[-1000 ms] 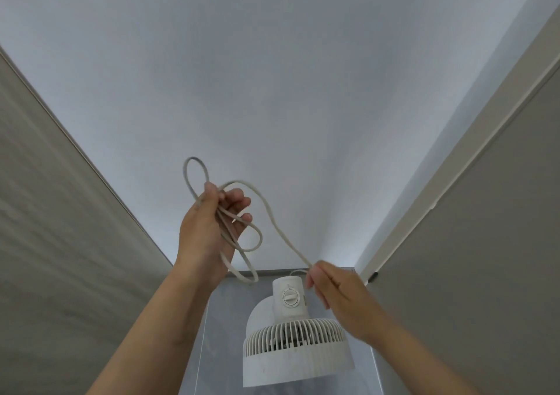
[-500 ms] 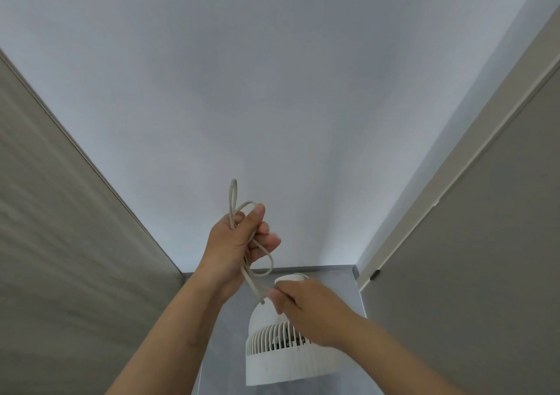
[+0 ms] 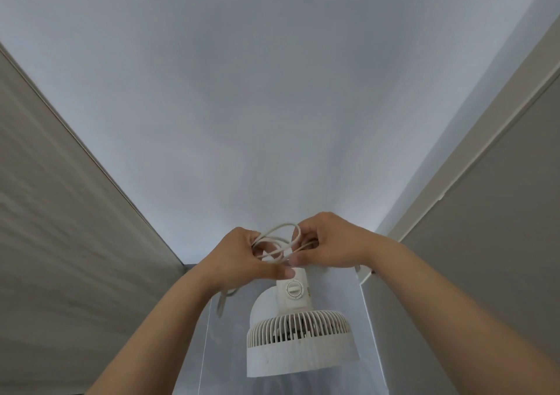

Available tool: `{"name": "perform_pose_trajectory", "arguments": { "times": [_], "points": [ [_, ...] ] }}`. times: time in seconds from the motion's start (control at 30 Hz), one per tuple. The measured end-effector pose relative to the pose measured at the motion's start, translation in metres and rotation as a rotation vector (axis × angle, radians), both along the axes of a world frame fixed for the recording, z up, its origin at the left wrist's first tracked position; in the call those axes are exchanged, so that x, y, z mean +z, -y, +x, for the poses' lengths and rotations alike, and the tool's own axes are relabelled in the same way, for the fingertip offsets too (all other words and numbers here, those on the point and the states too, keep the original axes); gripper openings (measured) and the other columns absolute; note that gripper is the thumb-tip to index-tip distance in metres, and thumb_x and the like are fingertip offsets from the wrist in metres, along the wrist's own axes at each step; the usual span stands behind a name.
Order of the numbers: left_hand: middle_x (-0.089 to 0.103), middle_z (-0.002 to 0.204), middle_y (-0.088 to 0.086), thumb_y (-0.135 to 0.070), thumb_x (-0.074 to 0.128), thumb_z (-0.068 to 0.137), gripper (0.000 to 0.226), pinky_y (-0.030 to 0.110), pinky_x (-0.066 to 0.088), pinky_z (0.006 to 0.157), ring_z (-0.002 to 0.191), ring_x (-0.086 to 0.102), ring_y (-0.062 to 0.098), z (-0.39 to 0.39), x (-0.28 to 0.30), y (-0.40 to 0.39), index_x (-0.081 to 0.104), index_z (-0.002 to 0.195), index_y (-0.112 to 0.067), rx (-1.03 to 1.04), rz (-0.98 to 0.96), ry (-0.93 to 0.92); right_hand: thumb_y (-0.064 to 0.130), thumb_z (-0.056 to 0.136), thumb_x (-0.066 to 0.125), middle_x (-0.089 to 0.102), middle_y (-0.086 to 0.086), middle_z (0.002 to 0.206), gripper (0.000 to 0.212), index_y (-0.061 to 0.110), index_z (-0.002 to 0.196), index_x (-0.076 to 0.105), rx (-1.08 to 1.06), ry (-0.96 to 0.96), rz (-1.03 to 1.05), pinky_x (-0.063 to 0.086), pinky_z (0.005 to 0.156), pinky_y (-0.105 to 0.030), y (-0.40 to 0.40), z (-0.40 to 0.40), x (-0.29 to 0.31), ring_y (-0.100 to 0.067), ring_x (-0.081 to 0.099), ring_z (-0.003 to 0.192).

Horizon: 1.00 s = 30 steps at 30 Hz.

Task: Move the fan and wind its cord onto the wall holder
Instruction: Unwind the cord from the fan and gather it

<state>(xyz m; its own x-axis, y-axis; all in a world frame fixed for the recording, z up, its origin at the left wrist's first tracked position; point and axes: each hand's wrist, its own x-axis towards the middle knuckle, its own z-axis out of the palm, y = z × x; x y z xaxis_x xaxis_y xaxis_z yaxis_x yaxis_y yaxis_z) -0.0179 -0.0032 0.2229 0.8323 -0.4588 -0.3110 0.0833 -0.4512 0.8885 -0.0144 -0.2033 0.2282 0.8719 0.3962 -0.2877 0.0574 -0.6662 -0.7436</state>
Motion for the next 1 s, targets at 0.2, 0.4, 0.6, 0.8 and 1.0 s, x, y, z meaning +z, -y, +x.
{"name": "perform_pose_trajectory", "arguments": {
  "times": [0.2, 0.4, 0.6, 0.8, 1.0],
  "points": [
    [0.051, 0.057, -0.006, -0.036, 0.080, 0.074, 0.031, 0.021, 0.036, 0.057, 0.054, 0.043, 0.008, 0.009, -0.024, -0.005, 0.066, 0.070, -0.008, 0.060, 0.016, 0.038, 0.013, 0.085, 0.071, 0.064, 0.013, 0.062, 0.001, 0.013, 0.084, 0.070, -0.145, 0.022, 0.224, 0.046, 0.061, -0.015, 0.007, -0.004, -0.019, -0.002, 0.056, 0.056],
    [0.048, 0.061, -0.003, -0.024, 0.067, 0.088, 0.021, 0.022, 0.034, 0.052, 0.055, 0.038, 0.013, 0.012, -0.040, 0.002, 0.059, 0.073, -0.013, 0.341, -0.310, -0.102, 0.011, 0.091, 0.063, 0.066, 0.004, 0.069, 0.013, 0.022, 0.086, 0.069, -0.460, 0.075, 0.490, 0.056, 0.074, -0.035, -0.007, -0.006, -0.052, -0.009, 0.062, 0.064],
    [0.067, 0.109, 0.002, -0.034, 0.065, 0.081, 0.039, 0.025, 0.036, 0.070, 0.074, 0.044, 0.010, 0.020, -0.055, 0.004, 0.073, 0.108, -0.007, 0.548, -0.591, -0.238, 0.026, 0.096, 0.055, 0.069, 0.003, 0.077, 0.017, 0.017, 0.087, 0.067, -0.457, 0.013, 0.281, 0.045, 0.067, -0.013, 0.000, -0.012, -0.092, -0.003, 0.060, 0.070],
    [0.071, 0.109, -0.004, -0.042, 0.049, 0.096, 0.036, 0.026, 0.039, 0.081, 0.090, 0.049, 0.011, 0.022, -0.077, 0.015, 0.079, 0.095, -0.024, 0.613, -0.521, -0.230, 0.024, 0.097, 0.053, 0.047, 0.010, 0.059, 0.025, 0.011, 0.079, 0.066, -0.478, 0.059, 0.362, 0.033, 0.054, -0.014, -0.007, -0.015, -0.113, -0.001, 0.037, 0.052],
    [0.069, 0.071, -0.007, -0.050, 0.055, 0.085, 0.053, 0.021, 0.050, 0.060, 0.065, 0.058, 0.013, 0.019, -0.099, 0.037, 0.063, 0.104, -0.001, 0.571, -0.480, -0.255, 0.027, 0.098, 0.052, 0.055, 0.004, 0.061, 0.027, 0.011, 0.082, 0.068, -0.386, 0.015, 0.427, 0.036, 0.058, -0.020, -0.033, -0.014, -0.132, -0.002, 0.043, 0.055]
  ]
}}
